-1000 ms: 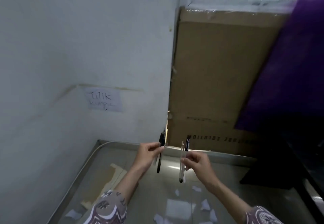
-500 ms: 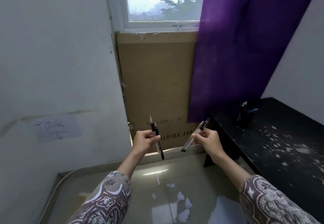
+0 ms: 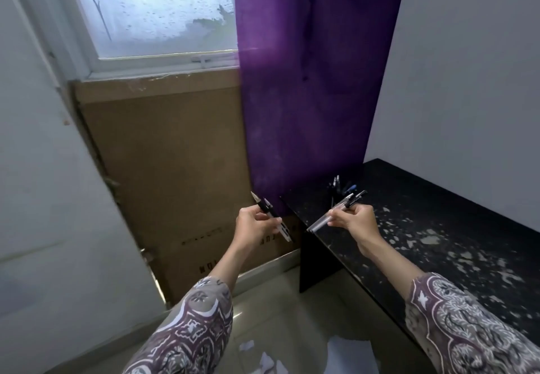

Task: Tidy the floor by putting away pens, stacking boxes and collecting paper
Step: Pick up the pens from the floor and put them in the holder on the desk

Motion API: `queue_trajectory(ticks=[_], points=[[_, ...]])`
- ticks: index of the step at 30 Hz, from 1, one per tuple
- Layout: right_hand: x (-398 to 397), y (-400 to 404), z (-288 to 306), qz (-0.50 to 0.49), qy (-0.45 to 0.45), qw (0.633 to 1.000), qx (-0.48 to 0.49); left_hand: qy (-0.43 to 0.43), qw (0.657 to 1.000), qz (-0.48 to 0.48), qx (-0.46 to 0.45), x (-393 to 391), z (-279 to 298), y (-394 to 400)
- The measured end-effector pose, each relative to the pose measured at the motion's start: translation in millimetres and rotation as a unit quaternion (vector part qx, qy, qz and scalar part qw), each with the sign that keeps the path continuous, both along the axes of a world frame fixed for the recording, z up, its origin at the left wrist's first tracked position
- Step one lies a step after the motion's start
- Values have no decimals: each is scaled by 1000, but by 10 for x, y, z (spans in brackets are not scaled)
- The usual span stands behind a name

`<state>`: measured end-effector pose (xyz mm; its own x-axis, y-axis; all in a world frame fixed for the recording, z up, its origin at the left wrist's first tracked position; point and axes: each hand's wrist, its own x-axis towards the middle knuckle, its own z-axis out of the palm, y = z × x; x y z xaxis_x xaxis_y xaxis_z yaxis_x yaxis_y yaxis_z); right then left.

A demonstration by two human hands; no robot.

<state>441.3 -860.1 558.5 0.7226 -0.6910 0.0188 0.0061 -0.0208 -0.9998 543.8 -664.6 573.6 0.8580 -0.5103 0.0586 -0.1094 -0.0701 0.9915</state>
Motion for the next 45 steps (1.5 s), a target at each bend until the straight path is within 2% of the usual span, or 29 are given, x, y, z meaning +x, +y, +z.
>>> queue_trajectory(ticks=[4,10,15,20,24,28,39,42,45], points=[[224,-618,73,-23,1,1000,-3,6,1000,-1,2,304,31,-701],[639,-1535,88,-57,27,996,-59,-14,999,41,14,780,60,-1769],[982,-2055,-69,-78,74,986,-124,-34,997,49,46,1049,-96,-2493],[1306,-2350,-321,-52,114,977,-174,-44,995,37,75,1246,-337,-3010],[1493,-2453,-552,-26,140,968,-208,-44,991,10,127,1350,-531,-3242],[1577,-2508,-741,9,172,957,-233,-89,979,-42,179,1440,-666,-3343],[1560,-2533,-740,19,104,951,-292,-161,968,-39,190,1686,-703,-3336],[1607,-2554,-805,32,128,945,-298,-177,956,-64,223,1676,-787,-3372],[1682,-2543,-910,62,184,918,-345,-197,931,-106,288,1656,-924,-3419]])
